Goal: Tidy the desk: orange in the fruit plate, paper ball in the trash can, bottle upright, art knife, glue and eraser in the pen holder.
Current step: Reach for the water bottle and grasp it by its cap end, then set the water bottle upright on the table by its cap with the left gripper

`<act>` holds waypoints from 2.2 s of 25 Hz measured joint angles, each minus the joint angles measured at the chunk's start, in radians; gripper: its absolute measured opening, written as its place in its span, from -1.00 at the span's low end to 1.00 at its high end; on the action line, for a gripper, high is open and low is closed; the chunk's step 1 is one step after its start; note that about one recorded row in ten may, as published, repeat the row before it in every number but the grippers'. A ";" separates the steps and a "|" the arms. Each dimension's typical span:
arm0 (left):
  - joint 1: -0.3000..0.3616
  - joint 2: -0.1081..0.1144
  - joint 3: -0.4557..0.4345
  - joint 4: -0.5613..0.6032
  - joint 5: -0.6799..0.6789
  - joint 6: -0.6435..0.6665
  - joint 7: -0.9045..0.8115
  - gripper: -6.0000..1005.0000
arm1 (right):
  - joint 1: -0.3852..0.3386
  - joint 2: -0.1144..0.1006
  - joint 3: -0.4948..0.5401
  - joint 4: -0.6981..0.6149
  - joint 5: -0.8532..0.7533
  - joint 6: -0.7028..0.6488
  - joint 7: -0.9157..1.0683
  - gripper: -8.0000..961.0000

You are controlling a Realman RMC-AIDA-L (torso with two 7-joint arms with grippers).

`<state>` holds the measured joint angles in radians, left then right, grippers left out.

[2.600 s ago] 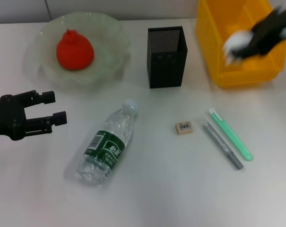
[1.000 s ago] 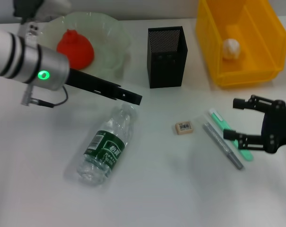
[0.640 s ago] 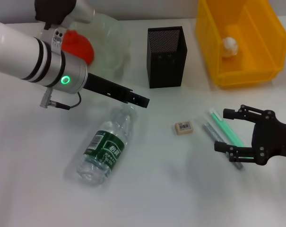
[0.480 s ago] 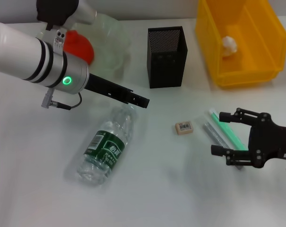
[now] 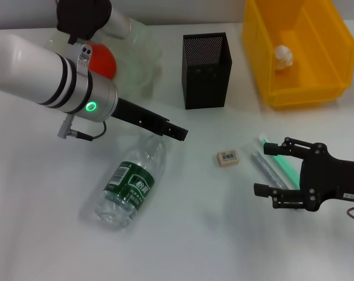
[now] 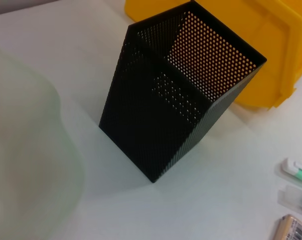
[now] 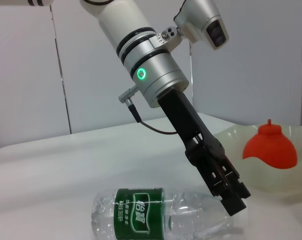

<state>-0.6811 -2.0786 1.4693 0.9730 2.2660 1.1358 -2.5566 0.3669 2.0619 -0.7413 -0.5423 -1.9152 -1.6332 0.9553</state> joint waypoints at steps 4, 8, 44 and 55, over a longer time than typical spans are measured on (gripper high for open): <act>0.000 0.000 0.002 0.000 0.010 -0.005 -0.001 0.66 | 0.000 0.004 0.003 0.001 0.000 0.015 -0.001 0.76; -0.010 -0.001 0.043 -0.006 0.105 -0.024 -0.059 0.66 | -0.001 0.009 0.006 0.014 0.000 0.041 -0.011 0.76; 0.037 0.001 0.161 0.098 0.090 -0.031 -0.056 -0.08 | -0.024 0.017 0.083 0.075 0.019 0.028 -0.093 0.76; 0.180 0.009 -0.084 0.134 -0.215 0.093 0.284 -0.08 | -0.017 0.020 0.136 0.094 0.019 -0.028 -0.093 0.76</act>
<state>-0.5011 -2.0694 1.3849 1.1074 2.0505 1.2286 -2.2724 0.3501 2.0814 -0.6054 -0.4482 -1.8958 -1.6610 0.8620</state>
